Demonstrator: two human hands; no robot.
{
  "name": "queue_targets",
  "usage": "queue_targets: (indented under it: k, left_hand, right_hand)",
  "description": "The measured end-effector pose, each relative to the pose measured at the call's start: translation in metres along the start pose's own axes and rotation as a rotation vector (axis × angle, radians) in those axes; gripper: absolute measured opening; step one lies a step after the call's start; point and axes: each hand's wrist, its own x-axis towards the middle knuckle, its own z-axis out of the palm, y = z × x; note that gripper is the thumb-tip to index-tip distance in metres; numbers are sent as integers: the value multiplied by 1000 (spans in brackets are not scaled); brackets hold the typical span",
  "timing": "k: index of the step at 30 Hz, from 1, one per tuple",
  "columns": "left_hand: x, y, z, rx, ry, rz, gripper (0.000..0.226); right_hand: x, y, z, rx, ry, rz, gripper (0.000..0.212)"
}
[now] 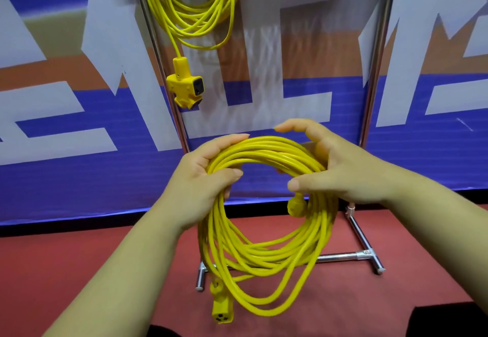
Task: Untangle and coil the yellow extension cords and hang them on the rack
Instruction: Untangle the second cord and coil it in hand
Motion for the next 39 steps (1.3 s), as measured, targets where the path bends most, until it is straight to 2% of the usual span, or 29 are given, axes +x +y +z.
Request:
queue_targets:
  k: [3,7,9,12,17,20,25,29,32,34,36,39]
  left_hand:
    - [0,-4,0,5,-26,-34,52]
    - [4,-14,-5,-1,-22,-77,51]
    - [4,-19,-5,-12,-11,-105,50]
    - [6,-27,-1,-129,3,-207,47]
    - [8,-44,-1,-381,-120,-299,57]
    - [7,-56,7,-367,-179,-336,74]
    - [8,-68,23,-356,-103,-346,82]
    - [6,-73,32,-350,-145,-351,72]
    - [1,-77,41,-460,-159,-449,54]
    - [0,-83,46,-489,-163,-509,52]
    - [2,-84,52,-454,-123,-544,60]
    - [10,-83,58,-422,35,-540,87]
  right_hand:
    - [2,0,4,21,-55,-35,67]
    - [4,1,14,126,-148,56,36]
    - [6,7,17,85,-128,56,28]
    - [8,14,20,25,-21,29,26]
    - [9,12,18,4,144,-48,31]
    - [11,10,5,53,251,-61,37]
    - [10,5,-11,92,354,-98,43]
    - [9,1,-18,119,406,-125,45]
    - [8,1,-25,156,484,-122,44]
    - [7,2,-30,185,518,-122,44]
    - [6,3,-35,199,532,-117,43]
    - [3,6,-39,195,545,-100,43]
